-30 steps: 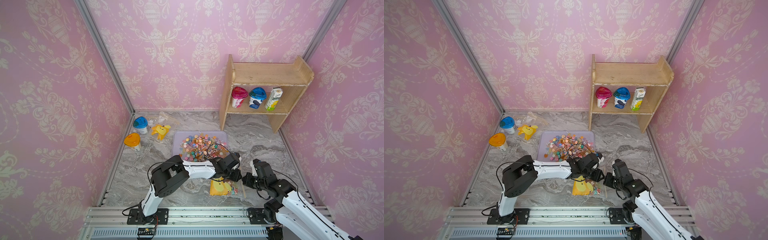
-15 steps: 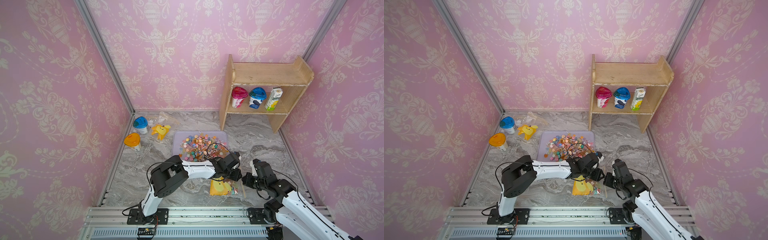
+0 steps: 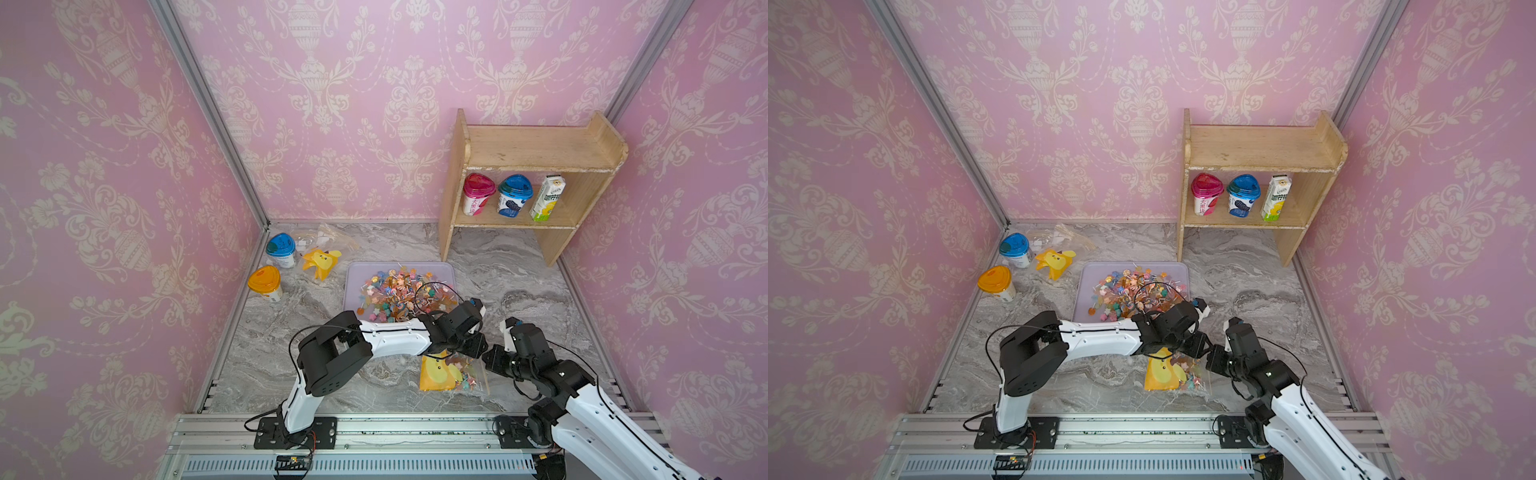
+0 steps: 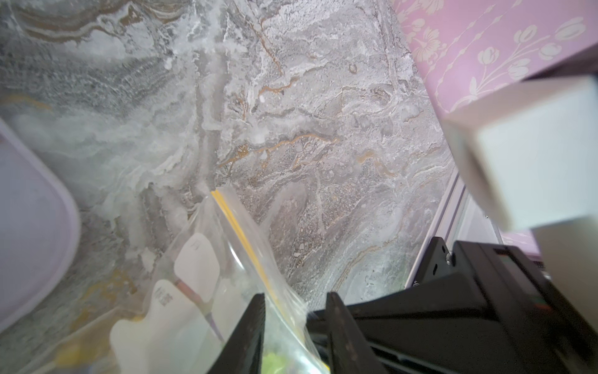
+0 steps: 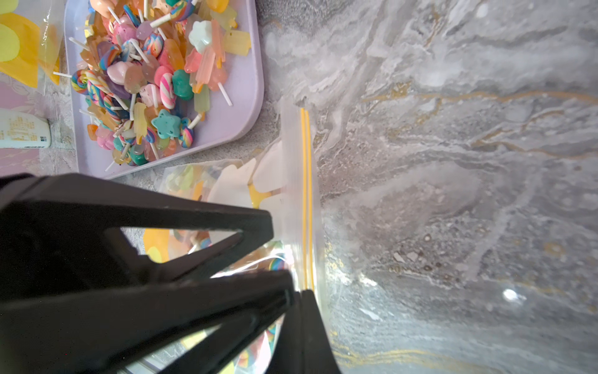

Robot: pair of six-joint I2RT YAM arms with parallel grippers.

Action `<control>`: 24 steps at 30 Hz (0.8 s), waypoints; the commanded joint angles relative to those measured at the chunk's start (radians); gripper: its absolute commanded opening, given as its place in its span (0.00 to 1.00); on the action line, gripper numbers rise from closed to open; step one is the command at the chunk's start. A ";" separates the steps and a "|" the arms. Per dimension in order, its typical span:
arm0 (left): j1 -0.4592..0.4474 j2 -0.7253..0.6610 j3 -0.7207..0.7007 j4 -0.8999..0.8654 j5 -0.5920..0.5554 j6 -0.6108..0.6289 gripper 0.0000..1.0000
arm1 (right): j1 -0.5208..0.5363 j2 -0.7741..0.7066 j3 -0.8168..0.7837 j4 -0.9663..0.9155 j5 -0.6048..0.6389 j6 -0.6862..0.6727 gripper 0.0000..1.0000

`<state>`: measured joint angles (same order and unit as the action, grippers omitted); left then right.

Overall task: Pour candies out of the ziploc bag
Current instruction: Open the ziploc bag at the center of the board.

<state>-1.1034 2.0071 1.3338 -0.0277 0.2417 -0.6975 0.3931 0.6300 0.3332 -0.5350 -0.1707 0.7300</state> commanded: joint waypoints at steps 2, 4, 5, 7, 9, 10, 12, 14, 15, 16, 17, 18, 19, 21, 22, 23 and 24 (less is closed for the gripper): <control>-0.009 0.022 0.017 -0.053 0.025 0.012 0.34 | 0.001 -0.013 0.004 0.003 -0.012 -0.012 0.00; -0.010 0.014 0.009 -0.053 0.022 0.016 0.34 | 0.000 -0.011 0.003 0.000 -0.006 -0.010 0.00; -0.010 0.011 0.007 -0.054 0.020 0.019 0.34 | 0.000 -0.009 0.001 -0.001 -0.003 -0.010 0.00; -0.008 0.002 -0.003 -0.050 0.021 0.023 0.34 | 0.001 -0.007 0.004 -0.009 0.008 -0.005 0.00; -0.009 -0.008 -0.021 -0.034 0.024 0.024 0.34 | 0.001 -0.006 0.004 -0.014 0.014 -0.004 0.00; -0.008 -0.009 -0.026 -0.033 0.024 0.024 0.34 | 0.000 -0.005 0.004 -0.013 0.014 -0.004 0.00; -0.008 -0.010 -0.033 -0.035 0.024 0.024 0.34 | 0.000 -0.006 0.004 -0.013 0.014 -0.003 0.00; -0.008 -0.007 -0.038 -0.038 0.025 0.026 0.34 | 0.000 -0.007 0.006 -0.014 0.015 -0.001 0.00; -0.008 -0.005 -0.039 -0.043 0.024 0.027 0.34 | 0.000 -0.007 0.008 -0.016 0.017 -0.001 0.00; -0.008 -0.005 -0.039 -0.051 0.020 0.029 0.33 | 0.000 -0.007 0.009 -0.019 0.020 -0.001 0.00; -0.009 -0.007 -0.042 -0.055 0.015 0.030 0.33 | -0.001 -0.007 0.011 -0.021 0.021 0.000 0.00; -0.008 -0.011 -0.046 -0.052 0.012 0.030 0.33 | 0.000 -0.006 0.011 -0.021 0.023 0.001 0.00; -0.009 -0.015 -0.051 -0.046 0.010 0.031 0.33 | 0.001 -0.008 0.011 -0.020 0.021 0.001 0.00; -0.008 -0.017 -0.053 -0.038 0.010 0.030 0.33 | 0.000 -0.007 0.009 -0.015 0.017 0.003 0.00; -0.009 -0.015 -0.051 -0.037 0.012 0.030 0.33 | 0.001 -0.006 0.008 -0.012 0.015 0.003 0.00; -0.009 -0.012 -0.046 -0.032 0.017 0.027 0.33 | 0.001 -0.006 0.007 -0.008 0.012 0.003 0.00; -0.009 -0.008 -0.043 -0.024 0.026 0.023 0.33 | 0.001 -0.003 0.006 -0.005 0.009 0.004 0.00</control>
<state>-1.1046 2.0178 1.2987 -0.0463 0.2504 -0.6933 0.3931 0.6296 0.3332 -0.5457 -0.1658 0.7303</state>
